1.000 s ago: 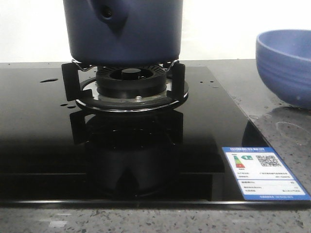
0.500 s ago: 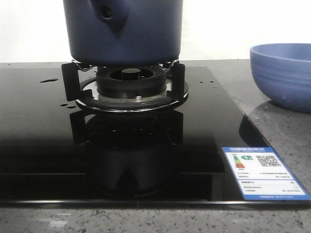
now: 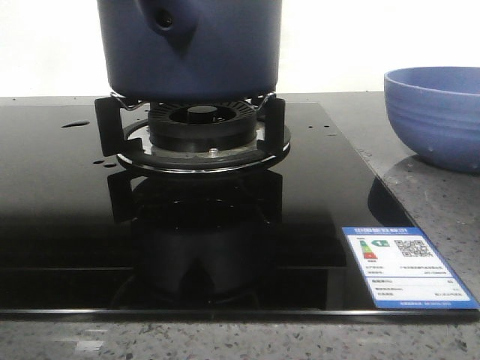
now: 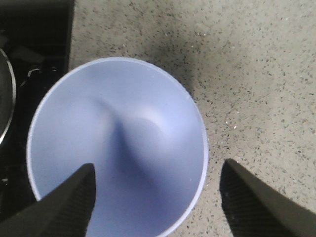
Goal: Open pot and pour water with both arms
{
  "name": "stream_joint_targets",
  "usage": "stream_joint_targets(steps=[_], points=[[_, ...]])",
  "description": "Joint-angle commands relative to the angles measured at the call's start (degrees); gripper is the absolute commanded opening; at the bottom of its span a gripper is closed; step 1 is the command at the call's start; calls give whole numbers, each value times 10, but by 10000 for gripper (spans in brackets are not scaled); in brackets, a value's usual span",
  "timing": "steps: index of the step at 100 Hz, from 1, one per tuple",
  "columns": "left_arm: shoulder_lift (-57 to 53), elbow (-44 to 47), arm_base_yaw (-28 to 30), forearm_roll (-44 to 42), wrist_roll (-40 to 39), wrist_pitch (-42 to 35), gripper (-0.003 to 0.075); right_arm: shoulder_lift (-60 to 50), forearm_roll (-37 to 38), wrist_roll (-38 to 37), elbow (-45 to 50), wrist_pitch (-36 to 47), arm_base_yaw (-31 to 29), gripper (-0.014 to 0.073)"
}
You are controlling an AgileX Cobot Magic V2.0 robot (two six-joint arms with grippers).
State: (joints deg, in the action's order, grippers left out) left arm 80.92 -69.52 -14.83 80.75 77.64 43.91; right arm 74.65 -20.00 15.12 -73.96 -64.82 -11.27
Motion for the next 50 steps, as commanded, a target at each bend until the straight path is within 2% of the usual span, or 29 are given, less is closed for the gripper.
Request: stream_joint_targets(steps=[1, 15, 50], points=[[-4, -23, -15, 54, 36, 3, 348, -27, -16, 4, -19, 14, -4, 477], [14, -23, -29, 65, 93, -4, 348, -34, -18, 4, -19, 10, -4, 477], [23, -23, -30, 81, 152, -39, 348, -35, -26, 4, -19, 7, -4, 477]])
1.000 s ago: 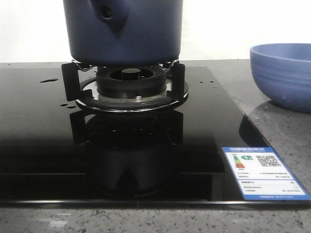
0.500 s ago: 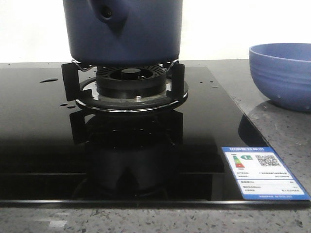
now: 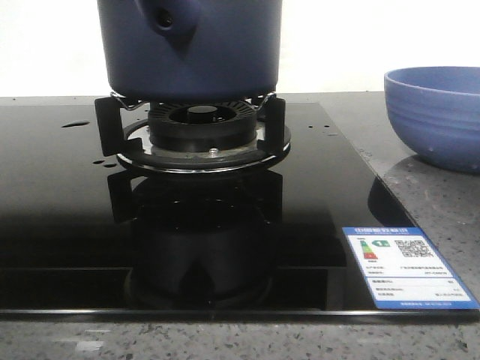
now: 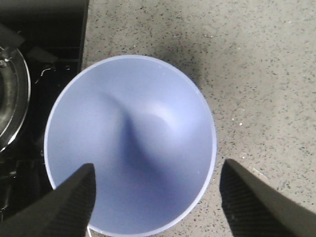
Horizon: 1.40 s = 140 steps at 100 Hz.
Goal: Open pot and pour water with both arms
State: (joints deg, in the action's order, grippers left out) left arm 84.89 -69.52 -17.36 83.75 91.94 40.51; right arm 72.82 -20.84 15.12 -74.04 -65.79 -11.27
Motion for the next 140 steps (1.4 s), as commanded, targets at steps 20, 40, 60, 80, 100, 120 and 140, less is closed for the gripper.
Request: stream_joint_targets(steps=[20, 40, 60, 80, 100, 120, 140], points=[[-12, -23, -4, 71, 18, -6, 348, -17, -22, 4, -18, 16, -4, 477], [-12, -23, -6, 83, 29, -6, 348, -17, -24, 4, -18, 16, -4, 477], [-12, -23, -22, 84, 49, -14, 348, -17, -24, 4, -18, 16, -4, 477], [-6, -23, -28, 80, 53, -38, 348, -17, -24, 4, -18, 12, -4, 477], [13, -23, -28, 80, 53, -30, 348, -17, -24, 4, -18, 11, -4, 477], [14, -23, -28, 81, 53, -30, 348, -17, -24, 4, -18, 11, -4, 477], [14, -23, -28, 80, 53, -30, 379, -17, -24, 4, -18, 11, -4, 477]])
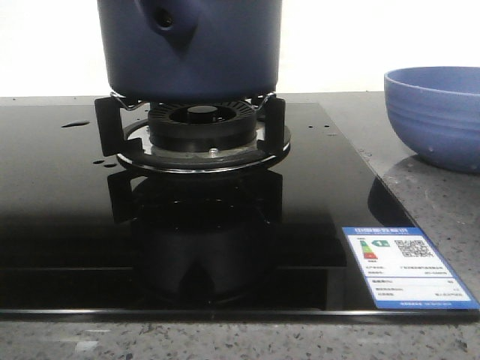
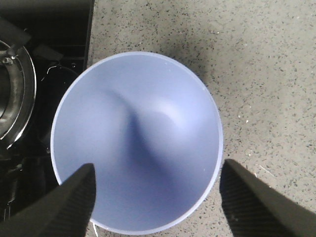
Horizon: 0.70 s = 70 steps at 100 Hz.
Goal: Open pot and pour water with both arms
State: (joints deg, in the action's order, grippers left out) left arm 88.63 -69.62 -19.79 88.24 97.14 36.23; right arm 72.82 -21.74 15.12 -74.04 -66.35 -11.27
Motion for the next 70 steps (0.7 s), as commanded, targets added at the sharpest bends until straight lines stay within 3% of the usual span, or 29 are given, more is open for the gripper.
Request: stream_joint_targets(steps=[1, 19, 44, 51, 58, 65, 66, 67, 70], points=[[-24, -22, -4, 35, 1, 13, 385, -17, -15, 4, -18, 16, -4, 477], [-29, -22, 3, 44, -2, 38, 583, -17, -15, 4, -18, 16, -4, 477], [-91, -22, 66, 42, -46, 106, 573, -26, -34, 4, -18, 20, -4, 476], [-116, -22, 91, 36, -79, 118, 521, -33, -60, 13, -18, 32, -4, 456], [-142, -22, 113, 22, -126, 118, 430, -43, -100, 37, -17, 45, -4, 375], [-166, -22, 134, 8, -152, 118, 280, -53, -146, 68, -17, 62, -4, 234], [-171, -22, 140, 5, -155, 118, 225, -54, -151, 72, -17, 64, -4, 199], [-173, -22, 140, 4, -155, 118, 225, -56, -161, 75, -17, 68, -4, 182], [-185, -22, 148, -1, -159, 118, 126, -61, -182, 94, -15, 79, -4, 91]])
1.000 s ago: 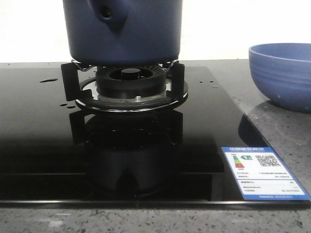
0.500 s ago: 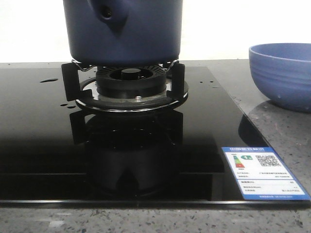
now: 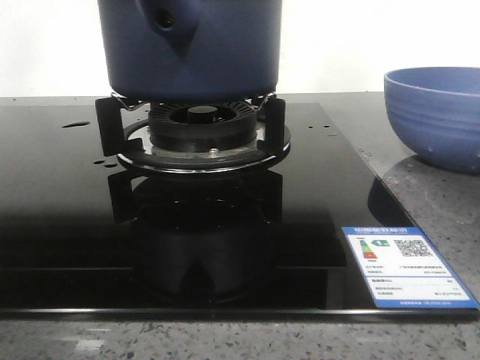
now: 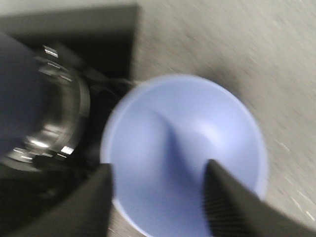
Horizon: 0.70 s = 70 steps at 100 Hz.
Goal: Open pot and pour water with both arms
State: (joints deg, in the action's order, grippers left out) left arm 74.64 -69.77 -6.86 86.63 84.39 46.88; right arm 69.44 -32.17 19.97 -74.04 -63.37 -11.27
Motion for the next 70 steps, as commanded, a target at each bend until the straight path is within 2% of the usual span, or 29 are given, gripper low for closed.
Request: stream_joint_targets(steps=[1, 5, 7, 19, 39, 55, 70], points=[[-47, -21, 20, 16, -33, 11, 106, -28, -87, 49, -14, 52, -4, 73], [-59, -21, 29, 7, -38, 9, -24, -39, -114, 70, -7, 74, -4, -37], [-68, -21, 32, 2, -40, 5, -16, -45, -131, 81, -1, 88, -4, -73], [-114, -10, 43, -30, -69, -37, -19, -92, -217, 140, 47, 192, 3, -55], [-232, 83, 43, -55, -72, -228, -20, -201, -306, 302, 168, 323, 26, -55], [-344, 210, 43, -54, -72, -341, -19, -309, -321, 374, 281, 372, 26, -55], [-433, 334, 43, -56, -66, -342, -19, -412, -321, 395, 395, 401, 26, -55]])
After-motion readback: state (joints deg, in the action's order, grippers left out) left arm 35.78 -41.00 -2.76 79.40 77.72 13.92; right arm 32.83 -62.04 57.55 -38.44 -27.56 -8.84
